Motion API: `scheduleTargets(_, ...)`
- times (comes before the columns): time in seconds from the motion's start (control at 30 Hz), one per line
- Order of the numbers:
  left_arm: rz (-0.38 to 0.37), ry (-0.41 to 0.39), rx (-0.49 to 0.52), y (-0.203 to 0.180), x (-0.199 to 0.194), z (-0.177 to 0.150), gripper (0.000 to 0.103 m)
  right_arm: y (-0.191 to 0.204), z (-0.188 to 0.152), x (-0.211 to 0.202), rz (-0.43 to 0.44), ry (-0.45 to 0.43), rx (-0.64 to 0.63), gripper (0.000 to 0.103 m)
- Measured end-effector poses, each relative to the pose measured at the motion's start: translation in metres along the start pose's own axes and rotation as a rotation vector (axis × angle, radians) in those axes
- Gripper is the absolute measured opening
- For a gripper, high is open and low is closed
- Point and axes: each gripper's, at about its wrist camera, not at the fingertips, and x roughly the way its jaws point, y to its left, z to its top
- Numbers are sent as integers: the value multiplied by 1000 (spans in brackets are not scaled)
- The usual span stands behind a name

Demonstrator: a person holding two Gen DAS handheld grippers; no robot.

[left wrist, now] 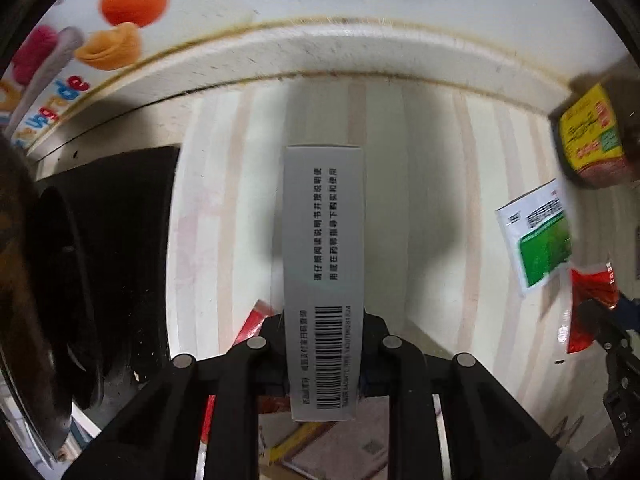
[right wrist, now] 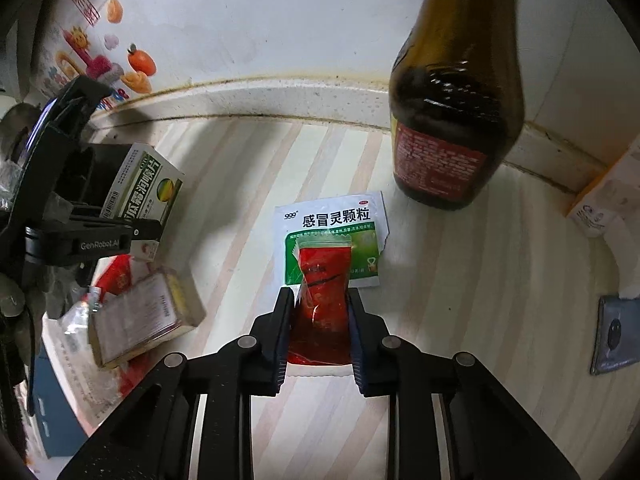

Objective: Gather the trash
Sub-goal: 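Grasp the white medicine box with the left tool while the right tool grasps the red sachet, then carry the medicine box and red sachet toward the trash bin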

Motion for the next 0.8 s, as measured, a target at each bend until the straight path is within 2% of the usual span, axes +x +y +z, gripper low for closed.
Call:
scheduleTargets(0.27,-61,-124,-133,29,-46,-21,19,-3,6,-17,66,-38,56,26)
scheduleTargets(0.43,-66,-210,-198,61,-75,-56,19,3,8,-36,109,-72,63,25)
scheduleTargets(0.5,-64,-242,-237,62,-90,-76,19,4,9,-42,122,-89,69,25)
scheduleTargets(0.6,-19,-291,-293,66,-106,-108,19,3,11,-49,163,-91,89,25)
scheduleTargets(0.73,-61,-287,-414,78,-104,-154,19,11,4,-67,207,-86,80,25)
scheduleTargets(0.8,-84,-275,-479,88,-105,-183,18,28,-5,-78,227,-81,34,25)
